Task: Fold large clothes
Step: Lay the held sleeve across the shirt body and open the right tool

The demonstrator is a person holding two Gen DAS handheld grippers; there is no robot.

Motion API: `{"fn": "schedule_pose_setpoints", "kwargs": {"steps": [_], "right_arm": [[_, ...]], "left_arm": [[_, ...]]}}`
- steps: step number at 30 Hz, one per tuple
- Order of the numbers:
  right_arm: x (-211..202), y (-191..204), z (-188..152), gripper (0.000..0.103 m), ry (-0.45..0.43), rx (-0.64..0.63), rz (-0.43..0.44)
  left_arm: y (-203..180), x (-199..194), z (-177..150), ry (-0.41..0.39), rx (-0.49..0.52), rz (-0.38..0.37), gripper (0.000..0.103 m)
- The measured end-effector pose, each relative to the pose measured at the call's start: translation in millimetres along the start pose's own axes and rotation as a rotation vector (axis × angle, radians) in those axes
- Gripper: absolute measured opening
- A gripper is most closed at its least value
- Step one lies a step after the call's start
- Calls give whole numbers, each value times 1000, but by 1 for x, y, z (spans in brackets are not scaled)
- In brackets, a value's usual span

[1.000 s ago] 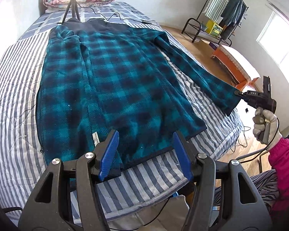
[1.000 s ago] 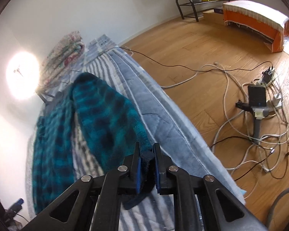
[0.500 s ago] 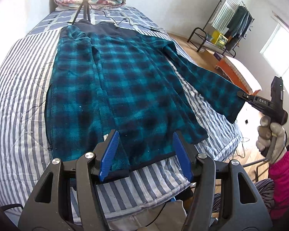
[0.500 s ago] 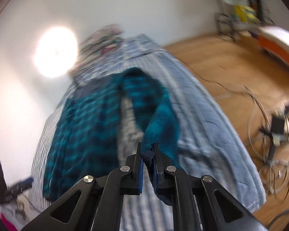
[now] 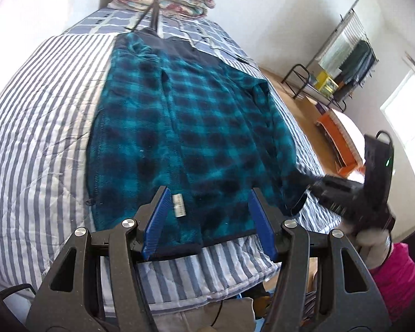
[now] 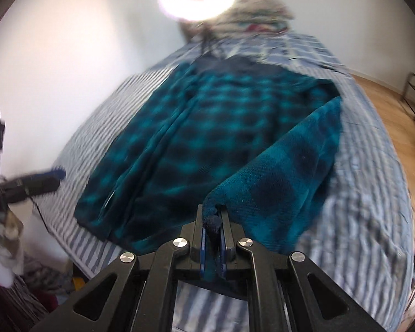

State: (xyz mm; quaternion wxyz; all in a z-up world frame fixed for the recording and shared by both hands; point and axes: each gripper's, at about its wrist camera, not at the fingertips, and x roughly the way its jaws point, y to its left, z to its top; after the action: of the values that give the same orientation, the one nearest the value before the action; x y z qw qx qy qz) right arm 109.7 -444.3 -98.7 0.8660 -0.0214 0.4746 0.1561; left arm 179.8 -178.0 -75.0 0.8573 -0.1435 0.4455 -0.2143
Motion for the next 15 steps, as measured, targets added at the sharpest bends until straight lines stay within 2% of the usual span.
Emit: {"fn": "schedule_pose_setpoints", "kwargs": {"steps": [7, 11, 15], "right_arm": [[53, 55, -16, 5, 137, -177, 45], [73, 56, -31, 6, 208, -194, 67], [73, 52, -34, 6, 215, -195, 91]], "left_arm": [[27, 1, -5, -15, -90, 20, 60], [34, 14, -11, 6, -127, 1, 60], [28, 32, -19, 37, -141, -35, 60]]}}
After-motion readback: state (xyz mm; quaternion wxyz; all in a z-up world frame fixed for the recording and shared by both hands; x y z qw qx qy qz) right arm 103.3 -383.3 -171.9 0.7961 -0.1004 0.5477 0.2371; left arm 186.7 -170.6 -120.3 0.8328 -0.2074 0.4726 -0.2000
